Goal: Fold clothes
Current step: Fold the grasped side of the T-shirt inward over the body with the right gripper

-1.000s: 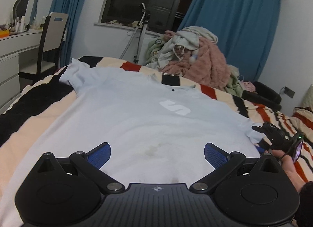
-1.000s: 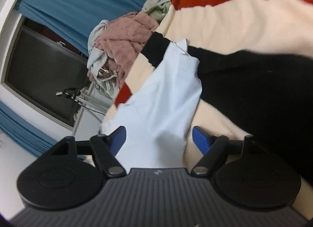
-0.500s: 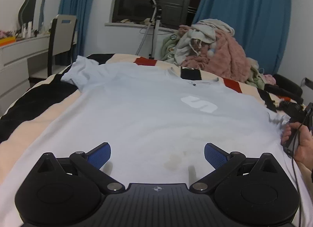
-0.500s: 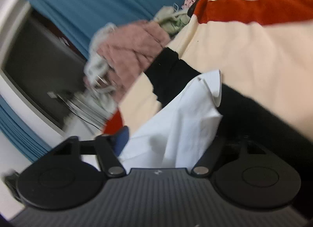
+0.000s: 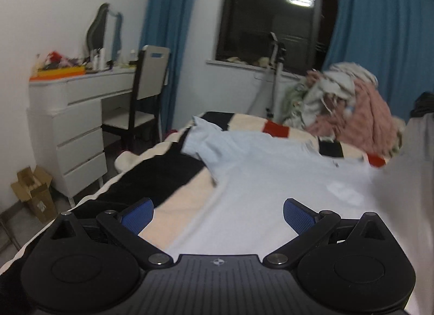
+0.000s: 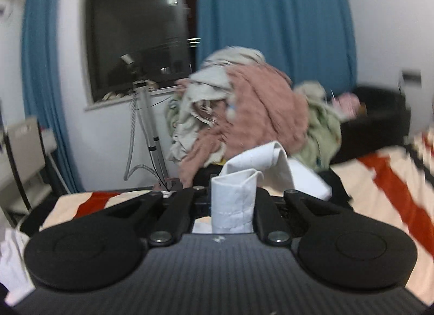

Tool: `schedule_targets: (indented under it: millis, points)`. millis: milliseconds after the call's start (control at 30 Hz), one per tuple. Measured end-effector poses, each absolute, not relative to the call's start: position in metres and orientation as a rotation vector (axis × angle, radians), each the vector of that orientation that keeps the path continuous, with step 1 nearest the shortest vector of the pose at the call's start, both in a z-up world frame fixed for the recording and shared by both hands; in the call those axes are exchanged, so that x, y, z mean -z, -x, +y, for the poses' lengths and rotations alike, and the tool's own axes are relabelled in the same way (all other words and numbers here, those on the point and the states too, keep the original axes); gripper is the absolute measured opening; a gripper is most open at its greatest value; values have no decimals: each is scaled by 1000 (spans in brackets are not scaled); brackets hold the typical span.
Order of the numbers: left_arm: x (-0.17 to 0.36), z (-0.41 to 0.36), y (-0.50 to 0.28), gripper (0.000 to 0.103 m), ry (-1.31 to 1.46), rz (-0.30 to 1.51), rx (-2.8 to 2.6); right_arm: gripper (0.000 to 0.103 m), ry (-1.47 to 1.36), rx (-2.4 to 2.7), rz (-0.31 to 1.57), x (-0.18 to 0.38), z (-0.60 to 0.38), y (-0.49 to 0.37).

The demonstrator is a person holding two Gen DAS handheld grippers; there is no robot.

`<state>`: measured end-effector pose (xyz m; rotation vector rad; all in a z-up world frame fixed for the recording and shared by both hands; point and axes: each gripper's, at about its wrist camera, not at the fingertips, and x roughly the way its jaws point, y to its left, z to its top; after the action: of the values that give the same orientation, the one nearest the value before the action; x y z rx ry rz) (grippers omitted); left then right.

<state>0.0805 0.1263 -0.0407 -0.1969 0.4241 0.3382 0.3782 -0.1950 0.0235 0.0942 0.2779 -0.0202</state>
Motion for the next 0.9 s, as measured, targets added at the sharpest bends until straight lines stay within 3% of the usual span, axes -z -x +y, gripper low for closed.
schedule_targets:
  millis: [233,367,433,467,500,533,900]
  points:
    - [52,153,-94,103,244,444,-319,8,139,-57,402,49,-42,-425]
    - [69,160,-111,103,267,471,-301,14,166,-107,486,98,2,-433]
    - [78,162,-119,103,291,496,-289,46,147,-130,516,111,6,-436]
    - [80,162,-122,103,301,508,-280,67,132,-132,518,112,6,-434]
    - [81,161,-125,103,304,511,-266,80,114,-139,517,110,6,-430]
    - [82,160,-127,103,302,510,-255,84,88,-157,506,103,4,-423]
    - [68,137,-113,103,254,473,-178,86,-32,-282,410,8,-39,-289]
